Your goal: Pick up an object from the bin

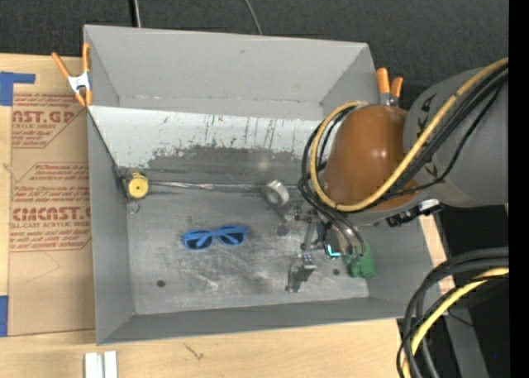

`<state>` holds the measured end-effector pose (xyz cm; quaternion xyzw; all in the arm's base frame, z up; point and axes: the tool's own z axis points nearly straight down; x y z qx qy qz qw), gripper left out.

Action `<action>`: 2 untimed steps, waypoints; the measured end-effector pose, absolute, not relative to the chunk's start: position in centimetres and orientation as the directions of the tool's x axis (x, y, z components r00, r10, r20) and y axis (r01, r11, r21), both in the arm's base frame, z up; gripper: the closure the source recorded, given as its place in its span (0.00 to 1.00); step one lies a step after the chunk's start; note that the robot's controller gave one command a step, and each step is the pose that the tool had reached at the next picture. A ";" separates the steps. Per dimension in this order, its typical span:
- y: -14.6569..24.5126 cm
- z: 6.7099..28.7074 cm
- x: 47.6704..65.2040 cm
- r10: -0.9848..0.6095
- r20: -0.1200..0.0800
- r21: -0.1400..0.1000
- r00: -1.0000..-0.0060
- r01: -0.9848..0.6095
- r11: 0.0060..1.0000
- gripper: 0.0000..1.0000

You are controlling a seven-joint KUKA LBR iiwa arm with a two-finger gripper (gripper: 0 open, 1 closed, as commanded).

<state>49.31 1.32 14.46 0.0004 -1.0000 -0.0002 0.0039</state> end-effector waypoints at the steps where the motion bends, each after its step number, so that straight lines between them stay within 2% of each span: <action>1: 8.2 9.9 58.8 -0.056 -0.006 0.003 -0.998 -0.056 0.998 0.00; 2: 12.9 7.7 55.3 -0.181 -0.007 0.000 -0.983 -0.181 0.984 0.00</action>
Offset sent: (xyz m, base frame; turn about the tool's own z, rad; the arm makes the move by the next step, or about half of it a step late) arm 0.0922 0.0640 -0.0431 -0.0504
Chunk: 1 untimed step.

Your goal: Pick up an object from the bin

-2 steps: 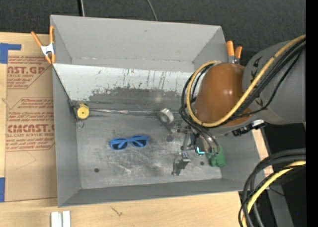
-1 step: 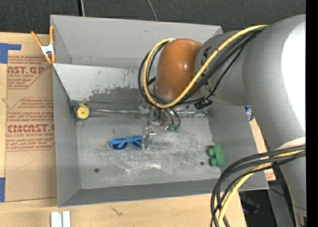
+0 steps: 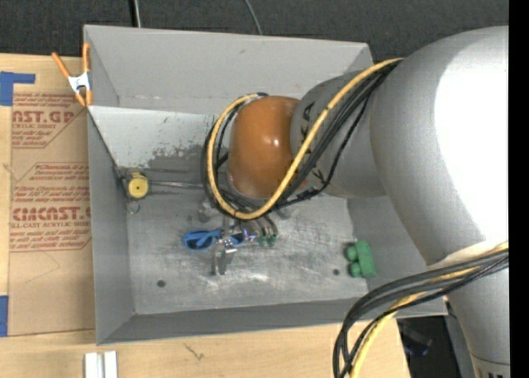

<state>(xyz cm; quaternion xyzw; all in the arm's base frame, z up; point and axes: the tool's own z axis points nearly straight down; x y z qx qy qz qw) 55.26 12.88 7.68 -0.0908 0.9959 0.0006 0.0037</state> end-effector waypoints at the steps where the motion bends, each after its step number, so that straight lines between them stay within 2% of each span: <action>1: 12.9 7.9 55.4 -0.179 -0.011 0.002 -0.984 -0.179 0.984 1.00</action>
Offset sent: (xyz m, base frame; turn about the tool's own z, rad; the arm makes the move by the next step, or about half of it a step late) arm 0.0000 0.0000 0.0000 0.0000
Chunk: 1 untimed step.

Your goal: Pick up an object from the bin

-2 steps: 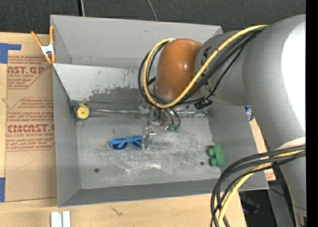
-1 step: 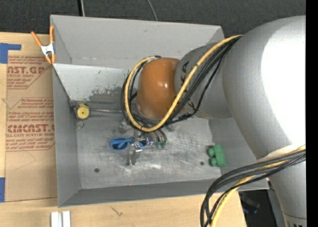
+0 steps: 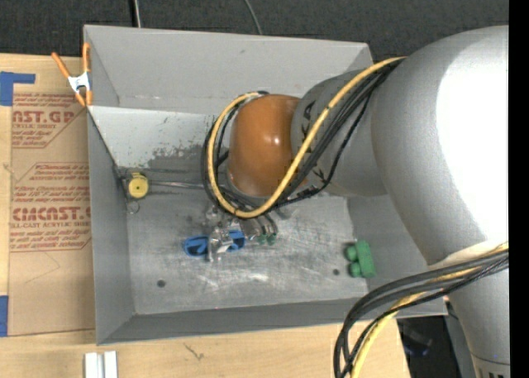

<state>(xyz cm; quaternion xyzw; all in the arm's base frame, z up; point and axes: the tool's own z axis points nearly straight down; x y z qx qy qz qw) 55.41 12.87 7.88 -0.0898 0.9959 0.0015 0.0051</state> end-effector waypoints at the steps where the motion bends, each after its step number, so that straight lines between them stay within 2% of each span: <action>1: 12.1 21.1 56.4 -0.165 -0.012 0.000 -0.986 -0.165 0.986 1.00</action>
Offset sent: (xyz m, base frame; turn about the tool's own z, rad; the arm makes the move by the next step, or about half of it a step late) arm 0.0080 -0.0088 0.1273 0.0141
